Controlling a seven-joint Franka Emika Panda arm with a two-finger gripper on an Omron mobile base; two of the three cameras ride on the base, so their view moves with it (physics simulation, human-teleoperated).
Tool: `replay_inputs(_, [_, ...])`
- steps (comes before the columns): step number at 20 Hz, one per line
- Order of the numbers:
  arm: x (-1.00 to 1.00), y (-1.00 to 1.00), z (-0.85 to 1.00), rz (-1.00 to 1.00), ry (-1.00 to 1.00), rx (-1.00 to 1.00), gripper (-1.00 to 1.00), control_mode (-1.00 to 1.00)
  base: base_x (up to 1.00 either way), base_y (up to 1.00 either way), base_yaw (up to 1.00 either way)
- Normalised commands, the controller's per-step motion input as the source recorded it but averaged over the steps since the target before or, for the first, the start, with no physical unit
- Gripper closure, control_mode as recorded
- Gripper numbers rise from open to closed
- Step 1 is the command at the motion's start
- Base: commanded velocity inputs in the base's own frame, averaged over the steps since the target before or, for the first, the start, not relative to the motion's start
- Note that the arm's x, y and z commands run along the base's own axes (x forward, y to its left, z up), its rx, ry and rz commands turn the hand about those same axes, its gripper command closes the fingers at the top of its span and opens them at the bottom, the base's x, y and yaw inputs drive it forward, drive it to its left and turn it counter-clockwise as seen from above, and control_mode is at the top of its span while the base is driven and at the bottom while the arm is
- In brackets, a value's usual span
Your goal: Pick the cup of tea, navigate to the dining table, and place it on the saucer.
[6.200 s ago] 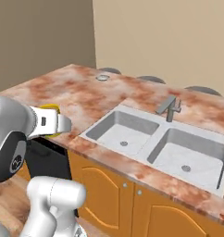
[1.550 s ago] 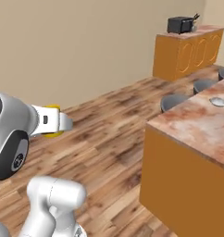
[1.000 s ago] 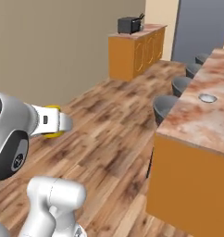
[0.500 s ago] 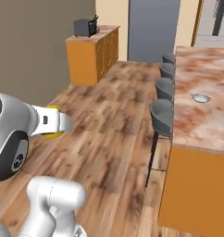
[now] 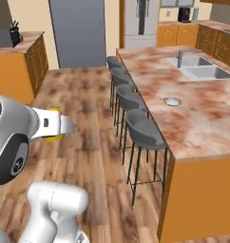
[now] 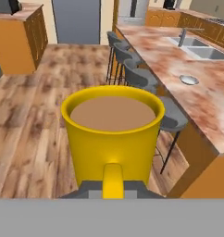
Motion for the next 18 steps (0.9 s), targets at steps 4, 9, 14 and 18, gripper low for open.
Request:
replay_inputs(4, [0.0, 0.0, 0.0, 0.0, 0.0, 0.0, 1.0, 1.0, 0.98, 0.75, -0.66])
replay_inputs(9, [0.0, 0.0, 0.0, 0.0, 0.0, 0.0, 1.0, 1.0, 0.85, 0.75, -0.68])
replay_inputs(14, [0.0, 0.0, 0.0, 0.0, 0.0, 0.0, 1.0, 1.0, 0.12, 0.98, -0.52])
replay_inputs(18, [0.0, 0.0, 0.0, 0.0, 0.0, 0.0, 1.0, 1.0, 0.08, 1.0, -0.47])
